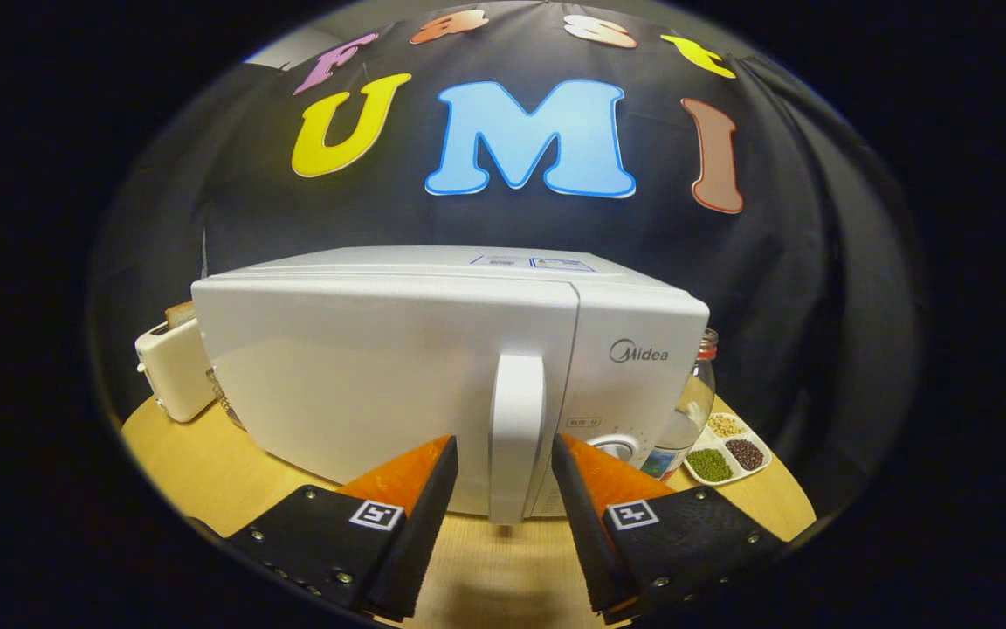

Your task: Open the microwave, put the food inside, and close the microwave door.

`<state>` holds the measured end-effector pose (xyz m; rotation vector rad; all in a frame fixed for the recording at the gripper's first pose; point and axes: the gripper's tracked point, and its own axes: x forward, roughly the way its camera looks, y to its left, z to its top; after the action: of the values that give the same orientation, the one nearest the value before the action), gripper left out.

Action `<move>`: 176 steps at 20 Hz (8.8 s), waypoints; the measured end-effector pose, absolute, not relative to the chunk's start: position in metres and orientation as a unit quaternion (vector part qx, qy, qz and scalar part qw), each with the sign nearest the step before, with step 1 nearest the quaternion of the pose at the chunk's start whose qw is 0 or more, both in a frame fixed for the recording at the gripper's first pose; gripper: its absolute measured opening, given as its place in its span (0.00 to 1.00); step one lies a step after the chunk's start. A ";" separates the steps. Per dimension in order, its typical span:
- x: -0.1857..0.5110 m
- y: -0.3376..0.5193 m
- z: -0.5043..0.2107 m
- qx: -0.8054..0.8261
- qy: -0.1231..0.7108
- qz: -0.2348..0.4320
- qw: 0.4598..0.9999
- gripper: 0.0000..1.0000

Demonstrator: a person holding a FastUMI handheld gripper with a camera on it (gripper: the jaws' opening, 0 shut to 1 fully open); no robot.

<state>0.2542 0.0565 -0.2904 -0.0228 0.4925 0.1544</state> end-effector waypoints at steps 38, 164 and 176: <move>0.007 0.175 -0.278 0.008 0.318 0.197 0.928 0.25; 0.251 0.218 -0.292 0.371 0.234 0.048 0.898 0.64; 0.331 0.214 -0.344 0.353 0.214 -0.017 0.911 0.70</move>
<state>0.3306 0.2138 -0.3443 0.7284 0.4404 -0.0345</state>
